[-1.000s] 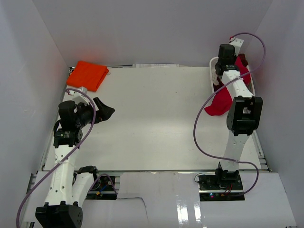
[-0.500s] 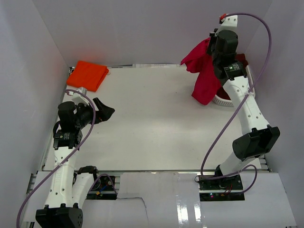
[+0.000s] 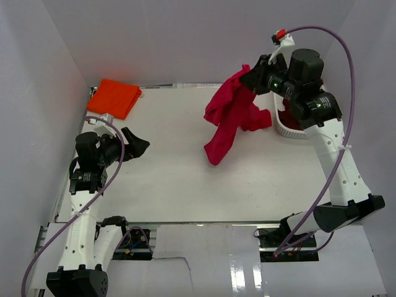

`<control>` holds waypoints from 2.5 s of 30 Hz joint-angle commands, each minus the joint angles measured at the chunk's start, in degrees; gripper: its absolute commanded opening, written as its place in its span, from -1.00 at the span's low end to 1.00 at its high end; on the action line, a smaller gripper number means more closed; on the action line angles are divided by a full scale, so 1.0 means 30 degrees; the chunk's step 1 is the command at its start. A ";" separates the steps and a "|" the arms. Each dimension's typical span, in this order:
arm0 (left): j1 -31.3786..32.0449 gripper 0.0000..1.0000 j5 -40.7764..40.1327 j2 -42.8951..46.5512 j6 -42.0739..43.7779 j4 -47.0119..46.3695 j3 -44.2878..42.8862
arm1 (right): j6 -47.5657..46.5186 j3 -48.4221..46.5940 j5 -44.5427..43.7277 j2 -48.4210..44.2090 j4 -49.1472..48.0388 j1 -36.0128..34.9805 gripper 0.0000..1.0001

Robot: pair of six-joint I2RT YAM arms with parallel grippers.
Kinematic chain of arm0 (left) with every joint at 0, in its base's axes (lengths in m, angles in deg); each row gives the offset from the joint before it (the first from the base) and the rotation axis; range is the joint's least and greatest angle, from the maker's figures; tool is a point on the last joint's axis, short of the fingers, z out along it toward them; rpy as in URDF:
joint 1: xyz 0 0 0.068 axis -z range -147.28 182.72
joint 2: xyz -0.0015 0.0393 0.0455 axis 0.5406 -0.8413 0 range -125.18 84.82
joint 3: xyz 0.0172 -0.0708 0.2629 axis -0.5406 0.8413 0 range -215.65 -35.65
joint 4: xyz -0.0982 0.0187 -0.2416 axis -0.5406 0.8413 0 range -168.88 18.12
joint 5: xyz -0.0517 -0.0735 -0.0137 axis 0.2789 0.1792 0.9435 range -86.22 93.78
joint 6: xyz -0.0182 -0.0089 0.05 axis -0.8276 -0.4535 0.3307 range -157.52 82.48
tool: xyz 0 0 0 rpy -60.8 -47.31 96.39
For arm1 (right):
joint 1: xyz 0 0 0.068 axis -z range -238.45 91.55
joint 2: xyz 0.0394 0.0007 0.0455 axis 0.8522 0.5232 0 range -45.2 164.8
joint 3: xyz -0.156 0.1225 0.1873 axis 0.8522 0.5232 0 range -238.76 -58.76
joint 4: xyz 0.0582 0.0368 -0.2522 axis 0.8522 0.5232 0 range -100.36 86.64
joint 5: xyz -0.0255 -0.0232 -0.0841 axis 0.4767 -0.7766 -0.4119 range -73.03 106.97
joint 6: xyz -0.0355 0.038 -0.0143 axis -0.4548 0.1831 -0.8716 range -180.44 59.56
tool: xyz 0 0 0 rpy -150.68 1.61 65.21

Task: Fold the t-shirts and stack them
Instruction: Move the tshirt to the center of the board

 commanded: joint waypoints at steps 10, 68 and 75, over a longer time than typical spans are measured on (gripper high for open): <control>0.0114 0.96 0.2690 0.0173 0.0315 -0.1404 -0.0050 | 0.1185 0.3599 0.3125 -0.1491 0.3735 -0.4697 -0.85; 0.0115 0.96 0.2221 0.0028 0.0373 -0.1580 0.0449 | -0.3529 1.1105 -1.1501 0.2693 0.6260 -1.6327 0.39; 0.0115 0.96 0.2134 0.0057 0.0403 -0.1522 0.0449 | -0.4644 0.9816 -1.3170 0.4480 0.5850 -1.7880 0.40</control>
